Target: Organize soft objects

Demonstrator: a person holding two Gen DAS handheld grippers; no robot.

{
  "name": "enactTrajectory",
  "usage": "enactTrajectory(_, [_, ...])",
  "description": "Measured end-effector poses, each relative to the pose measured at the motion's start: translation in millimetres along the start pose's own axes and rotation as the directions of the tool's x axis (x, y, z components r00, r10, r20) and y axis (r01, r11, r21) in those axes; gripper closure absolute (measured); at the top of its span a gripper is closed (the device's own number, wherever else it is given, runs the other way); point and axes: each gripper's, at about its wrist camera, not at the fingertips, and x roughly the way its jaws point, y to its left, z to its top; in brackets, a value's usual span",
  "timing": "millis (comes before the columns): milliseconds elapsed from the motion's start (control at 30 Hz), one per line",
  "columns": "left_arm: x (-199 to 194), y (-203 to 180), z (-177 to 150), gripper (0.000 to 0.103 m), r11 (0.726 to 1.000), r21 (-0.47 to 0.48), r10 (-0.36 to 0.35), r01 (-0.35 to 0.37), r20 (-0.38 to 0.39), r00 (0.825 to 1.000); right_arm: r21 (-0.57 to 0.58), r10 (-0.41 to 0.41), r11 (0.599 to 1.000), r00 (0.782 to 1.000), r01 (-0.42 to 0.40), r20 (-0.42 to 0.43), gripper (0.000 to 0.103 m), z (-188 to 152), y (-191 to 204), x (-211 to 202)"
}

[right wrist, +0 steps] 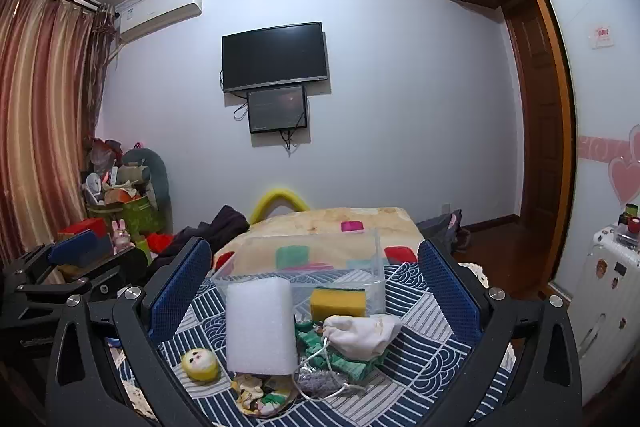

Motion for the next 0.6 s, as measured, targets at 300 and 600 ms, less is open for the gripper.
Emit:
enactTrajectory(300, [2,1,-3,0.000,1.000,0.007,-0.011,0.011,0.009,1.000,-0.003,0.029,1.000,0.999,-0.029,-0.025,0.000,-4,-2,8])
enactTrajectory(600, [32,26,-18,0.030,0.998,-0.055,-0.019,0.014,-0.092,0.996,-0.020,0.058,0.998,0.992,-0.061,-0.109,0.019,-20,-4,32])
